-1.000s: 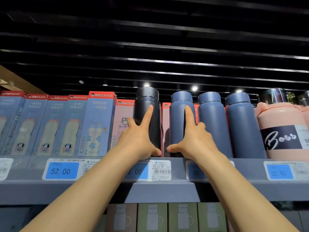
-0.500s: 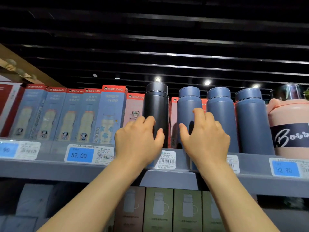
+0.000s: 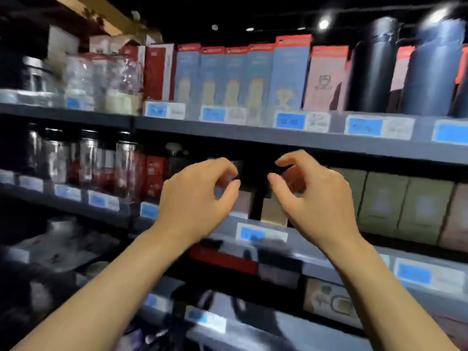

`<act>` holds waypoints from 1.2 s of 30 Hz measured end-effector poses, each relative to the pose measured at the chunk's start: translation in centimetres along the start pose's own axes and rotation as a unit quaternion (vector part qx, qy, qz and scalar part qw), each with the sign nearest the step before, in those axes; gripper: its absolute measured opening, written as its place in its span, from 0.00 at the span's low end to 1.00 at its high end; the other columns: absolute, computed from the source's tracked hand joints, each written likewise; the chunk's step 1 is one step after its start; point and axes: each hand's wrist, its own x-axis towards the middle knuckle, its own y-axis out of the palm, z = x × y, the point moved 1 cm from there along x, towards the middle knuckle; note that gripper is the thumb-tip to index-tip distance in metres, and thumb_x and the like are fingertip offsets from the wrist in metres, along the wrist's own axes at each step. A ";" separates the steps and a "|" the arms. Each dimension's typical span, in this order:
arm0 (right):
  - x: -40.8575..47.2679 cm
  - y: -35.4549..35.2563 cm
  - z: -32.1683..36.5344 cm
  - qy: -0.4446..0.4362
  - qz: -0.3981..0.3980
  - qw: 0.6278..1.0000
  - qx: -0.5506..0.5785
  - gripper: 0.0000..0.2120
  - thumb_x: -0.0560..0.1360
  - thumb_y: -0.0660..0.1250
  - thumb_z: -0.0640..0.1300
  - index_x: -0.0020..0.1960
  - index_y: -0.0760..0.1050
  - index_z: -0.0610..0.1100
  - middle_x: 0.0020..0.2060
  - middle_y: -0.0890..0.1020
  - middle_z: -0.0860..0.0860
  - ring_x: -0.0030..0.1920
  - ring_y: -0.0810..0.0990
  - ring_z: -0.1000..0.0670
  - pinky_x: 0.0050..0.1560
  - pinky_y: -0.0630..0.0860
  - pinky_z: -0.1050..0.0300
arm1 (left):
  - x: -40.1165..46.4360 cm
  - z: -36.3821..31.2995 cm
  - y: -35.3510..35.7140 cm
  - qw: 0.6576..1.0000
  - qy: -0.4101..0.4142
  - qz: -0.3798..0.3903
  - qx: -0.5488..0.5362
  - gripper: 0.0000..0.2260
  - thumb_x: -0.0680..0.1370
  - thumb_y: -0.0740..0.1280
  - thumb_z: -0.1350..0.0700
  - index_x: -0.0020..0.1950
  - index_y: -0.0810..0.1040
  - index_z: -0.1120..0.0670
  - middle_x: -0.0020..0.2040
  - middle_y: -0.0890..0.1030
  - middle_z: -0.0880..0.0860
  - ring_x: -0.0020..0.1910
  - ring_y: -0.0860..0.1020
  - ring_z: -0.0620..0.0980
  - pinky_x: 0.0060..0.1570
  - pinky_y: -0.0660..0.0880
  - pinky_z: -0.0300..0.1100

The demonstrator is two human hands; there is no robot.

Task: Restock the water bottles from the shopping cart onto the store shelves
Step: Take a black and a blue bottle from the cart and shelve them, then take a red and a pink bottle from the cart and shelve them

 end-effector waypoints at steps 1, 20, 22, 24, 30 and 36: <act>-1.3 1.8 2.2 0.012 0.042 0.999 0.019 0.09 0.72 0.66 0.54 0.49 0.76 0.52 0.32 0.79 0.58 0.38 0.81 0.48 0.41 0.77 0.50 | -2.6 2.4 -1.5 0.999 -0.028 0.042 0.005 0.07 0.73 0.62 0.46 0.46 0.77 0.45 0.39 0.80 0.42 0.40 0.79 0.45 0.38 0.77 0.47; -31.7 29.6 35.8 0.243 0.603 0.730 0.211 0.12 0.73 0.69 0.55 0.51 0.77 0.50 0.40 0.80 0.54 0.44 0.81 0.50 0.50 0.77 0.50 | -43.5 27.6 -31.9 0.854 -0.452 0.255 0.041 0.06 0.73 0.67 0.54 0.48 0.81 0.50 0.40 0.80 0.40 0.40 0.78 0.45 0.38 0.71 0.35; -32.7 30.7 37.3 0.237 0.638 0.704 0.200 0.13 0.73 0.69 0.56 0.54 0.75 0.51 0.44 0.79 0.54 0.47 0.80 0.49 0.51 0.76 0.51 | -44.7 28.4 -33.0 0.840 -0.473 0.258 0.060 0.06 0.75 0.70 0.56 0.51 0.81 0.48 0.39 0.78 0.39 0.37 0.76 0.42 0.34 0.67 0.28; -33.4 31.9 38.2 0.234 0.650 0.698 0.190 0.14 0.72 0.69 0.58 0.54 0.75 0.52 0.47 0.79 0.54 0.49 0.80 0.49 0.53 0.76 0.51 | -45.5 29.3 -33.4 0.831 -0.487 0.261 0.063 0.06 0.75 0.70 0.55 0.52 0.81 0.50 0.38 0.78 0.40 0.36 0.76 0.41 0.35 0.67 0.27; -34.8 35.4 39.3 0.257 0.648 0.693 0.183 0.18 0.72 0.68 0.59 0.58 0.73 0.53 0.53 0.77 0.54 0.51 0.77 0.51 0.54 0.75 0.53 | -46.2 32.9 -32.4 0.810 -0.524 0.260 0.043 0.07 0.74 0.71 0.55 0.51 0.79 0.48 0.39 0.79 0.40 0.41 0.80 0.42 0.44 0.78 0.46; -35.7 37.4 37.8 0.252 0.606 0.736 0.166 0.17 0.76 0.66 0.53 0.63 0.72 0.51 0.59 0.74 0.53 0.55 0.74 0.53 0.53 0.72 0.58 | -45.4 37.3 -28.7 0.800 -0.532 0.272 0.047 0.08 0.75 0.69 0.53 0.54 0.78 0.50 0.49 0.79 0.46 0.48 0.78 0.47 0.48 0.76 0.46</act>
